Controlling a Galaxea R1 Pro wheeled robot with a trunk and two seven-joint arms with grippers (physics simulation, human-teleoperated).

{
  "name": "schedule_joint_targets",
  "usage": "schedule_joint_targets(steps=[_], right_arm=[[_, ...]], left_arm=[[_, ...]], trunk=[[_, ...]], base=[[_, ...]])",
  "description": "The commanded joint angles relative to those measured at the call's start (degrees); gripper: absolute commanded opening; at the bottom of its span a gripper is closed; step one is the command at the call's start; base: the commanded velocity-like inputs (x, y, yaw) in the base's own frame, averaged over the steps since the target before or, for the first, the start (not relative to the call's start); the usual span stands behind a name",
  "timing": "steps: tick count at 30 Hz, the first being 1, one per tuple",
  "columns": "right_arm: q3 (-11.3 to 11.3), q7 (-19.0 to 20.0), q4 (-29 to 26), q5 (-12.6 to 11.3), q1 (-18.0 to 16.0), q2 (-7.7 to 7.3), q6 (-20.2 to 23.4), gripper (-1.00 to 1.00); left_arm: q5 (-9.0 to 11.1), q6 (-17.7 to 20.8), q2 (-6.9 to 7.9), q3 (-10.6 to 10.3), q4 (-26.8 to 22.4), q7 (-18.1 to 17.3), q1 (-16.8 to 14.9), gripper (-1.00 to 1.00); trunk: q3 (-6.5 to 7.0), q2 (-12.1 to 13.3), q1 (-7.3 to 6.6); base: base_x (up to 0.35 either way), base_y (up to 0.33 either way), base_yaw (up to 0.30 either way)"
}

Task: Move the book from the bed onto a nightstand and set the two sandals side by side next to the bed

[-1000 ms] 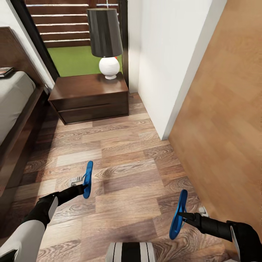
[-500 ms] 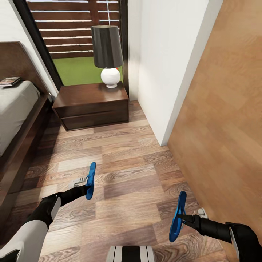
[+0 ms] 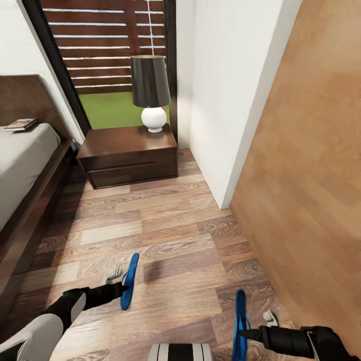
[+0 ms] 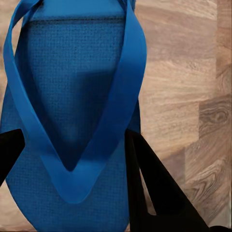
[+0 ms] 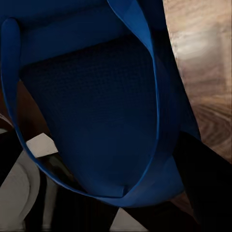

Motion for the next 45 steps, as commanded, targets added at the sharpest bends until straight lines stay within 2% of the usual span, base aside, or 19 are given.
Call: schedule_joint_targets(steps=[1,4,8,12,18,19,23,26,38,45], right_arm=[[-0.4,0.5,2.3,0.9,-0.1,0.06,-2.4,-1.00],[-0.6,0.4,6.0,1.4,-0.1,-0.01,-7.2,-1.00],[-0.8,0.3,7.2,1.4,-0.1,-0.26,-8.7,-1.00],[-1.0,0.2,7.4,1.4,-0.1,-0.41,-9.1,-1.00],[-1.2,0.1,7.4,1.3,-0.1,-0.46,-10.1,-1.00],[-1.2,-0.4,7.3,1.3,-0.1,-0.46,-10.8,-1.00],[-1.1,-9.4,7.4,1.3,-0.1,-0.39,-12.8,-1.00],[-0.9,-12.0,7.5,1.3,-0.1,-0.34,-13.9,-1.00],[-0.8,-13.1,8.5,1.3,-0.1,0.05,-18.1,-1.00],[-0.8,-13.0,8.6,1.3,-0.1,0.07,-18.6,-1.00]], left_arm=[[-0.5,0.0,0.50,0.6,2.0,-0.4,0.0,-1.00],[-0.6,-1.0,1.58,0.6,5.8,-0.2,0.0,-1.00],[-1.1,-3.2,2.46,0.6,8.6,-0.1,0.9,-1.00],[-2.0,-5.3,2.82,0.6,9.3,-0.2,1.3,-1.00],[-2.8,-5.8,2.88,0.6,9.5,-0.2,1.4,-1.00],[-2.9,-5.8,2.88,0.6,9.5,-0.1,1.5,-1.00],[-2.9,-5.9,2.87,0.6,9.5,-0.1,1.5,-1.00],[-2.9,-5.9,2.81,0.6,9.5,0.0,1.5,-1.00],[-3.0,-6.4,2.62,0.6,11.1,0.2,1.5,-1.00],[-3.0,-6.8,2.53,0.6,11.3,0.2,1.5,-1.00]], trunk=[[0.19,0.0,-0.04],[0.86,0.0,-0.11],[1.74,0.1,-0.22],[2.63,0.1,-0.32],[3.96,0.2,-0.47],[4.18,0.2,-0.50],[5.06,0.3,-0.60],[5.73,0.3,-0.68],[8.39,0.5,-0.99],[9.94,0.6,-1.17]], base=[[0.000,0.000,0.000],[0.000,0.000,0.000],[0.000,0.000,0.000],[0.000,0.000,0.000],[0.000,0.000,0.000],[0.000,0.000,0.000],[0.000,0.000,0.000],[0.000,0.000,0.000],[0.000,0.000,0.000],[0.000,0.000,0.000]])
